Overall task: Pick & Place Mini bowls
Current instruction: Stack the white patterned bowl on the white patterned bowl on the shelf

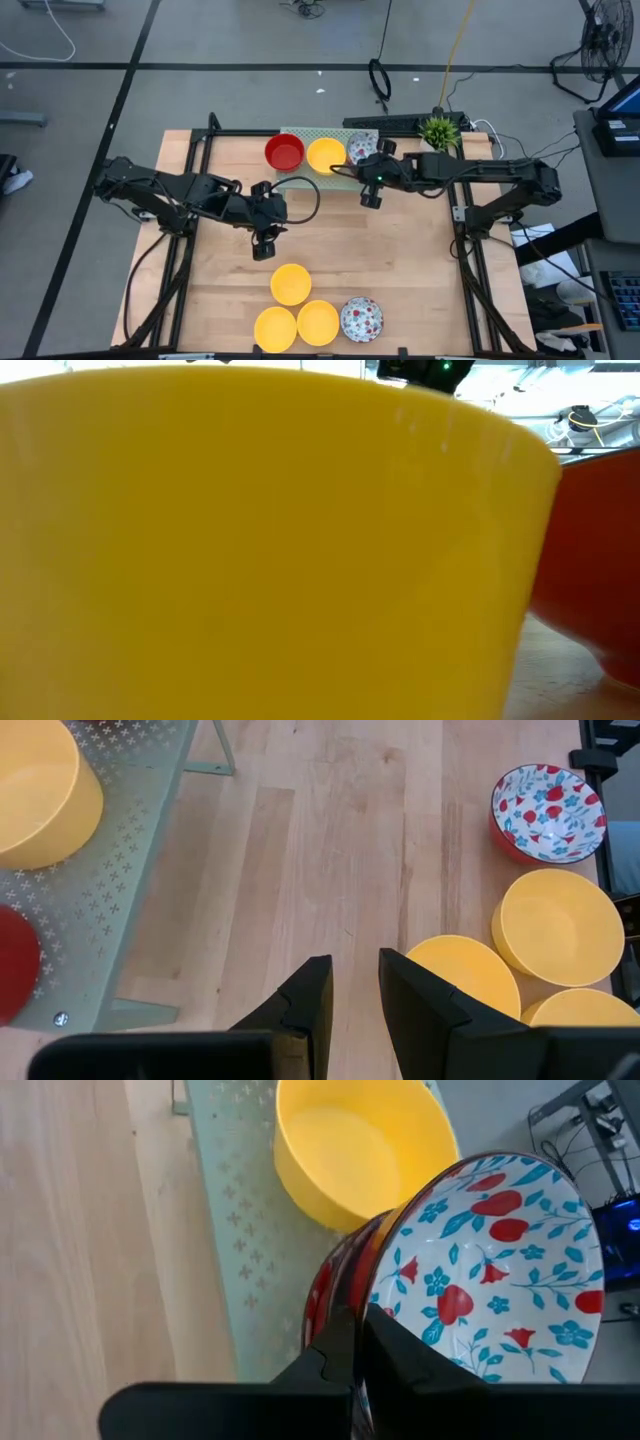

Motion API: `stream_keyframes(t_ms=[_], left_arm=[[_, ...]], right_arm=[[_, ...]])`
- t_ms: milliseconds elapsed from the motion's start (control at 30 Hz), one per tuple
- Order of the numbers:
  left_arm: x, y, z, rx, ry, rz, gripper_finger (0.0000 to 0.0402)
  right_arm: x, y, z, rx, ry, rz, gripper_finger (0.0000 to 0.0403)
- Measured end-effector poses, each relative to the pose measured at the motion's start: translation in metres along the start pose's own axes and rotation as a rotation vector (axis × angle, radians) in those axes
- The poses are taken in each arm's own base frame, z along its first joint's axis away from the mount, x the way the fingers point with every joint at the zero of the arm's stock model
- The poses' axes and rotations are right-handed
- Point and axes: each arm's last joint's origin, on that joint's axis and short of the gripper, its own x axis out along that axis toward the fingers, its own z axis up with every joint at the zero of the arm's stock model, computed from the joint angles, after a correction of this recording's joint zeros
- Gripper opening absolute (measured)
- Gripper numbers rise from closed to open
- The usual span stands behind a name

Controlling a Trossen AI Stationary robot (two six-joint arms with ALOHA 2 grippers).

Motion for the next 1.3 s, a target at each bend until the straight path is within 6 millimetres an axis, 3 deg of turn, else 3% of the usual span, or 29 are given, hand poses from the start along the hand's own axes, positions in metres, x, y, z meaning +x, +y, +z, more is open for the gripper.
stream_keyframes(t_ms=[433, 700, 867, 1033, 1167, 1300], left_arm=[[0.0, 0.0, 0.0, 0.018, 0.0, 0.0, 0.0088], [0.0, 0.0, 0.0, 0.018, 0.0, 0.0, 0.0088], [0.0, 0.0, 0.0, 0.018, 0.001, 0.0, 0.0088], [0.0, 0.0, 0.0, 0.018, 0.001, 0.0, 0.0088], [0.0, 0.0, 0.0, 0.013, 0.001, 0.0, 0.0088], [0.0, 0.0, 0.0, 0.012, 0.001, 0.0, 0.0088]], right_arm=[[-0.004, -0.002, -0.002, 0.006, 0.002, -0.001, 0.0019], [-0.01, -0.005, -0.001, 0.006, -0.028, -0.006, 0.0092], [-0.028, -0.013, 0.001, 0.03, -0.104, -0.013, 0.0136], [-0.055, -0.024, -0.002, 0.105, -0.202, -0.01, 0.015], [-0.075, -0.015, -0.004, 0.152, -0.271, 0.193, 0.0143], [-0.092, 0.019, -0.004, 0.163, -0.272, 0.49, 0.014]])
